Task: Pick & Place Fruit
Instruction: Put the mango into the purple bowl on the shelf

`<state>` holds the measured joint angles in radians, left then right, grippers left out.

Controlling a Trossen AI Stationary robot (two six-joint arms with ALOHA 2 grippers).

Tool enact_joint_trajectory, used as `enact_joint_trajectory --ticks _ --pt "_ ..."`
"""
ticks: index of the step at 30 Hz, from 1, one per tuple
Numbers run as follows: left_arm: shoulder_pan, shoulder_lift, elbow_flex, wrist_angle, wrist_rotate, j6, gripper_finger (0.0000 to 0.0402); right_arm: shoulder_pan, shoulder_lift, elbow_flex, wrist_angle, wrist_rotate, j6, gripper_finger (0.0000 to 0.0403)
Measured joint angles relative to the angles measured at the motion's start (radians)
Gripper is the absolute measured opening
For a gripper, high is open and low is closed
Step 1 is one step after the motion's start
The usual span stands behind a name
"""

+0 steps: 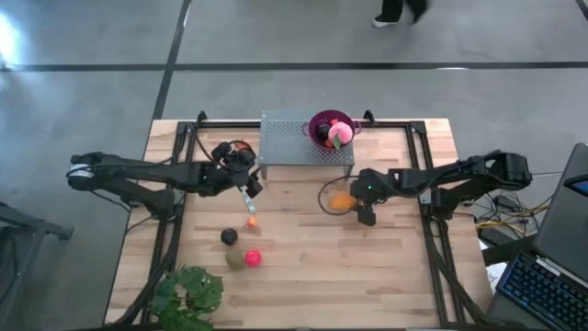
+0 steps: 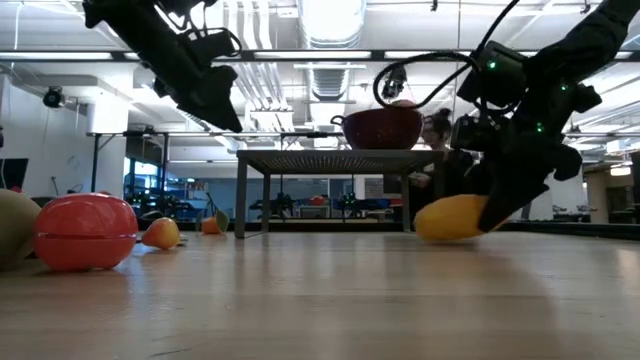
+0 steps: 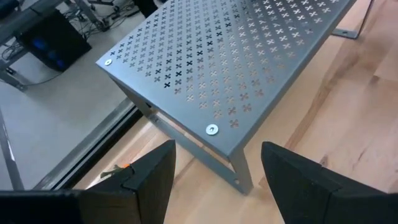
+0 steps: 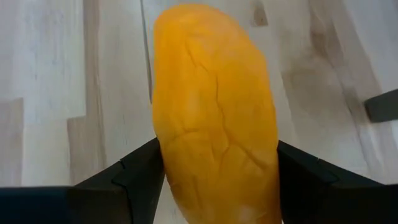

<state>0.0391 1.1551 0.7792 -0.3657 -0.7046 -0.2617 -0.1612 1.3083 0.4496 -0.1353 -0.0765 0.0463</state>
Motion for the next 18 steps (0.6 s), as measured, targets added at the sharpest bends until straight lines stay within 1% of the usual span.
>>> enact_joint_trajectory --ticks 5,8,13,18 --pt "0.0 0.0 0.0 -0.024 0.07 -0.028 0.0243 0.0 0.047 0.012 0.003 0.001 0.023 0.0262" --pt "0.0 0.0 0.0 -0.033 0.103 -0.03 0.0243 0.0 0.084 0.023 0.005 0.03 0.029 0.0278" --pt "-0.001 0.0 0.0 -0.042 0.112 -0.03 0.0243 0.001 0.12 0.056 -0.019 0.045 0.0 0.0314" --pt "-0.006 0.0 0.0 -0.055 0.113 -0.028 0.0243 0.015 0.099 0.088 -0.085 0.057 -0.023 0.0341"
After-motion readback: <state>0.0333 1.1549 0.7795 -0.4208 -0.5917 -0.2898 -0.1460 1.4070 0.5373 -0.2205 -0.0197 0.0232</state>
